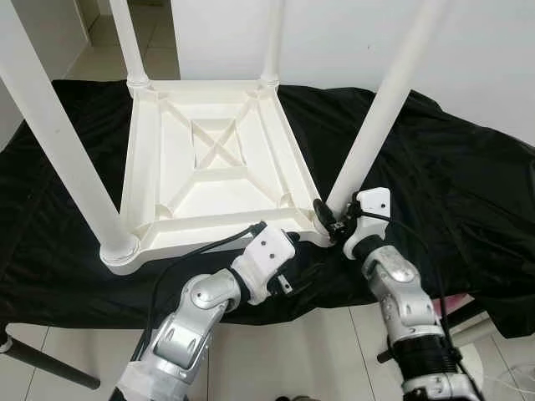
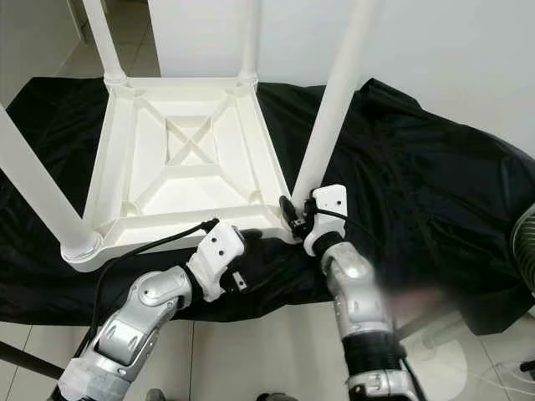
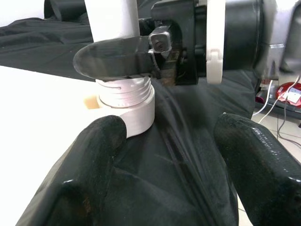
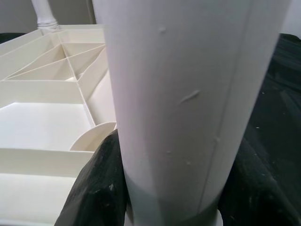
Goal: Building children table
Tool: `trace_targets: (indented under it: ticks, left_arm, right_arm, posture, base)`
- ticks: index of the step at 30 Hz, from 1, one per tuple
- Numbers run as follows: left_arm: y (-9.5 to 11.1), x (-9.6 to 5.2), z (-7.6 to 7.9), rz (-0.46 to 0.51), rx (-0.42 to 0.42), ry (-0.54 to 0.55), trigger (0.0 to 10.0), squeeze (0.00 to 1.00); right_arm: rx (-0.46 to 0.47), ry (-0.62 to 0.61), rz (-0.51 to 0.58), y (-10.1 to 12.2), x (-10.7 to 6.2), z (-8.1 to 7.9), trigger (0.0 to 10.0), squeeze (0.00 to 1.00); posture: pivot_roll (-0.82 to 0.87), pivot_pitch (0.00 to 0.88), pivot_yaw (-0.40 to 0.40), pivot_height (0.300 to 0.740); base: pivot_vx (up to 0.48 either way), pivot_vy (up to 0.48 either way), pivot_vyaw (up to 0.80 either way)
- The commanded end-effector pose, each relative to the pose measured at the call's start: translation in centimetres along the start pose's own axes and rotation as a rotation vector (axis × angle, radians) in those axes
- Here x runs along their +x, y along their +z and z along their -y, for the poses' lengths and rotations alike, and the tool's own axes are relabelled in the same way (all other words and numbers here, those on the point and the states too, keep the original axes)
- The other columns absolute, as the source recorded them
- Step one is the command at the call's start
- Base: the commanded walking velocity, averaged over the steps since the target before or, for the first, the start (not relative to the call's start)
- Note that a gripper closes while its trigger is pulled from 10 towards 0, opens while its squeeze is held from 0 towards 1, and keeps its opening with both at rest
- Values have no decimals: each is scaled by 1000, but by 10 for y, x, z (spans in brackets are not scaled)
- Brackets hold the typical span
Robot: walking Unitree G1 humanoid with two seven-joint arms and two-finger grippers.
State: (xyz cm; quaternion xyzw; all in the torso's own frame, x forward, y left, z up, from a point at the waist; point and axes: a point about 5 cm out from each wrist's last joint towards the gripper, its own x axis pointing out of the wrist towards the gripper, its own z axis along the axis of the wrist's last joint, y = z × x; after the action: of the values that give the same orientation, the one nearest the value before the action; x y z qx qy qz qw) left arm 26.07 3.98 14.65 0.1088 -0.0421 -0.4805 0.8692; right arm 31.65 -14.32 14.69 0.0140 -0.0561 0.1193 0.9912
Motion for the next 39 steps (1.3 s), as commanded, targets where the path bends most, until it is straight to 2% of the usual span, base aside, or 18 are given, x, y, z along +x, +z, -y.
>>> trace_targets:
  ticks: [1, 3, 4, 5, 10, 14, 18, 20, 21, 32, 37, 38, 39]
  left_arm:
    - [-2, 0, 1, -5, 6, 35, 10000, 0]
    - [-4, 1, 2, -12, 6, 31, 10000, 0]
    - [-4, 1, 2, -12, 6, 31, 10000, 0]
    - [-4, 2, 1, -11, 4, 28, 10000, 0]
    - [-4, 2, 1, -9, 4, 29, 10000, 0]
    - [-3, 2, 1, -6, 3, 34, 10000, 0]
    - [-3, 1, 1, -4, 2, 37, 10000, 0]
    - [-3, 1, 1, -4, 2, 41, 10000, 0]
    - [-3, 1, 1, -3, 2, 44, 10000, 0]
    - [-3, 2, -1, -4, -11, 58, 10000, 0]
    - [-2, 1, -4, -2, -10, 76, 10000, 0]
    - [-2, 0, -6, -6, -7, 89, 10000, 0]
    - [-2, -1, -8, -9, -1, 103, 10000, 0]
  right_arm:
    - [32, -97, -29, -5, -6, 5, 10000, 0]
    - [41, -200, -42, -7, -8, -4, 10000, 0]
    - [41, -200, -42, -7, -8, -4, 10000, 0]
    - [35, -257, -45, -7, -8, -13, 10000, 0]
    - [39, -337, -43, -5, -8, -19, 10000, 0]
    - [55, -344, -43, -4, -6, -28, 10000, 0]
    - [56, -333, -39, -2, -6, -28, 10000, 0]
    - [55, -319, -51, -5, -7, -25, 10000, 482]
    - [56, -305, -46, -4, -8, -23, 10000, 1000]
    - [48, -294, -18, 0, -10, -15, 10000, 1000]
    - [51, -241, -3, 2, -12, -11, 10000, 1000]
    - [58, -195, 0, 1, -14, -11, 10000, 251]
    - [63, -154, 1, 1, -15, -12, 10000, 0]
  posture:
    - [-46, 94, -52, 740]
    - [-52, 92, -47, 740]
    - [-52, 92, -47, 740]
    - [-52, 91, -47, 740]
    - [-50, 91, -49, 740]
    - [-45, 92, -51, 740]
    - [-44, 92, -53, 740]
    - [-43, 91, -56, 740]
    - [-43, 91, -56, 740]
    - [-44, 90, -58, 740]
    - [-42, 90, -57, 740]
    - [-43, 90, -56, 740]
    - [-43, 90, -56, 740]
  base:
    - [0, 0, 0]
    - [0, 0, 0]
    - [0, 0, 0]
    - [0, 0, 0]
    - [0, 0, 0]
    - [0, 0, 0]
    - [0, 0, 0]
    - [0, 0, 0]
    - [0, 0, 0]
    - [0, 0, 0]
    - [0, 0, 0]
    - [0, 0, 0]
    - [0, 0, 0]
